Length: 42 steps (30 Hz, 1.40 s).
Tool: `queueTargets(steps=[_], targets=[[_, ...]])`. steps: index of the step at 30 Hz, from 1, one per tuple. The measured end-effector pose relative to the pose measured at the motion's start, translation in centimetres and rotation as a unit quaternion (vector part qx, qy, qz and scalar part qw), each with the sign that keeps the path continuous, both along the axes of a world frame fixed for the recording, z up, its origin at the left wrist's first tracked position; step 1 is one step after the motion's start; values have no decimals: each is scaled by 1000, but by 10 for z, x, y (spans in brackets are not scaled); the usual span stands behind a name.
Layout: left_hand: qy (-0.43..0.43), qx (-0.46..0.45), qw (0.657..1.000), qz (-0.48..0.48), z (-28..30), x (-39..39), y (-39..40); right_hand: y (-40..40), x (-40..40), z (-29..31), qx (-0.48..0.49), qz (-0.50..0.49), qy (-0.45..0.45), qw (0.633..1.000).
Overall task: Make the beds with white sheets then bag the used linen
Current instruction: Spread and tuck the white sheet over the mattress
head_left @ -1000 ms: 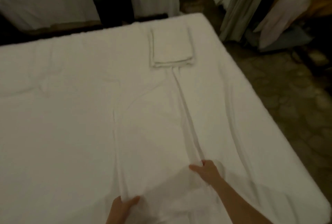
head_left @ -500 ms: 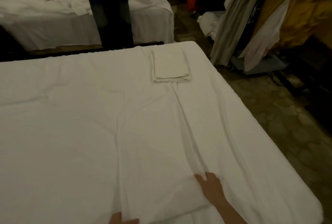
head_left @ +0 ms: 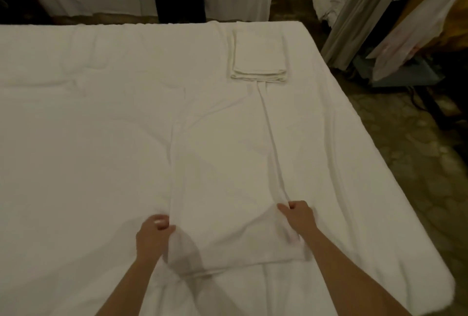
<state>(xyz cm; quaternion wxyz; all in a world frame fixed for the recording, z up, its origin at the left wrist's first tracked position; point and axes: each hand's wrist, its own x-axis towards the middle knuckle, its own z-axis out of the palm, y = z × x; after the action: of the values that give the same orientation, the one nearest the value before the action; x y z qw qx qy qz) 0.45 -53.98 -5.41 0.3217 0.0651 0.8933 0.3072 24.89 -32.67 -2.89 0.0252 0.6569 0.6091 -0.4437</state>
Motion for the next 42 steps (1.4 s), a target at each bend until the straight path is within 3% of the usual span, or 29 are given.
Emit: queueTargets(steps=[2,4,6,8,11,14,17,21,27,30,34,38,42], targets=[[102,51,993,21,9,3,6,14,-9,7,-4,0,5,1000],[154,95,983,-27,16,12,22,31,-21,10,2,-10,26,1000],[118,97,981,-120,13,26,39,44,-34,13,6,-13,43,999],[34,41,978,-200,3,39,50,53,-48,11,0,0,42,999],[-25,-32,967,-251,-3,48,58,54,-64,9,0,45,13,999],[-103,19,972,-209,10,37,57,50,-76,7,55,46,-1,997],[-223,104,963,-114,31,11,49,38,-94,23,98,33,63,993],[-376,172,910,-16,54,-24,33,8,-148,73,92,75,186,975],[-478,235,843,72,77,-88,-7,-77,-270,126,80,210,270,936],[-489,289,813,132,87,-138,-39,-126,-329,119,73,267,255,927],[-457,328,812,155,93,-198,-84,-189,-385,97,32,316,229,920],[-436,306,832,153,74,-237,-127,-246,-419,58,-100,314,204,922],[-406,215,878,138,48,-240,-156,-279,-407,29,-233,182,190,936]])
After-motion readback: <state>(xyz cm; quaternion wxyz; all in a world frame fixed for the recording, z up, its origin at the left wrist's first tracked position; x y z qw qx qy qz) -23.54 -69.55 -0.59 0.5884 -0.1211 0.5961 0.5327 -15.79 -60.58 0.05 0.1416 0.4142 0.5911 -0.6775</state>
